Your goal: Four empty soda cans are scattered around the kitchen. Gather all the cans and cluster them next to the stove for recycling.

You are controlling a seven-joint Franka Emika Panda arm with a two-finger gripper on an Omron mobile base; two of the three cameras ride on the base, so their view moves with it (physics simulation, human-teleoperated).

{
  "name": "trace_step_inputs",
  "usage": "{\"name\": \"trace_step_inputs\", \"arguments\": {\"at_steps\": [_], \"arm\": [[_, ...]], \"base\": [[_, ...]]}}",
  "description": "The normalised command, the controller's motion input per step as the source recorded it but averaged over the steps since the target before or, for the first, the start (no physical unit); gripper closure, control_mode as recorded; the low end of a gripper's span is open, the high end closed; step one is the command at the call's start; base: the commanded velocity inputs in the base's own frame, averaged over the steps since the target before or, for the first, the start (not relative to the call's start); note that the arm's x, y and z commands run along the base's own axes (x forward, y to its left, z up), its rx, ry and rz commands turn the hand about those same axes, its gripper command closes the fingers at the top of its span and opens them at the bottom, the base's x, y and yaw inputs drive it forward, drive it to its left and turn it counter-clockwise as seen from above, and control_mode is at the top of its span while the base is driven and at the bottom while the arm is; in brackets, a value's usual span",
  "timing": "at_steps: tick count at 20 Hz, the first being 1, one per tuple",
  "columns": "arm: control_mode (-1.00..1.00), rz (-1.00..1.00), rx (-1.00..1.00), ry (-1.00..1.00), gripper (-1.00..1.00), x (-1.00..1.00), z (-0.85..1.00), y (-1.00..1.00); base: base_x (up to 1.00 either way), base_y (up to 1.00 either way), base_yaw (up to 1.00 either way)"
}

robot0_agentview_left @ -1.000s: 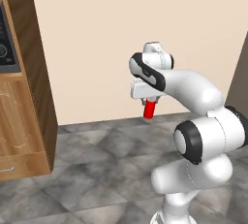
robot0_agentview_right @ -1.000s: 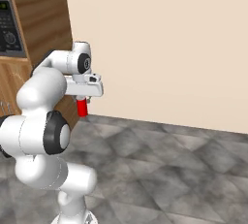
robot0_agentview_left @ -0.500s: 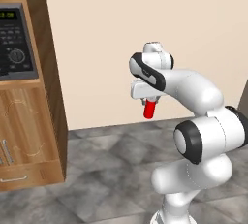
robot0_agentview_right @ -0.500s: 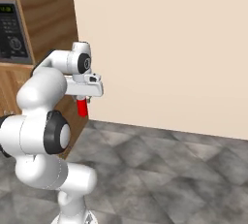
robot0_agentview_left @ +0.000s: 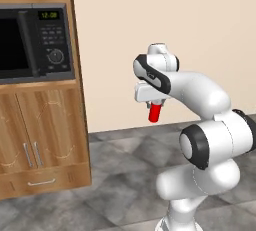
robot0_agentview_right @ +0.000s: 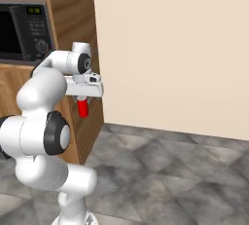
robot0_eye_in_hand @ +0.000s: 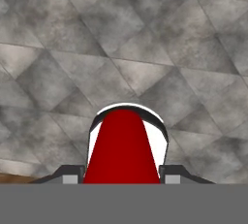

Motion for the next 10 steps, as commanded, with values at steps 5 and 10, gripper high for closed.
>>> {"name": "trace_step_inputs", "arguments": {"at_steps": [5, 10], "arm": [[1.00, 0.00, 0.00, 0.00, 1.00, 0.00, 0.00, 0.00], [1.00, 0.00, 0.00, 0.00, 1.00, 0.00, 0.00, 0.00]], "base": [[0.17, 0.73, -0.03], [0.16, 0.80, -0.03]]}}
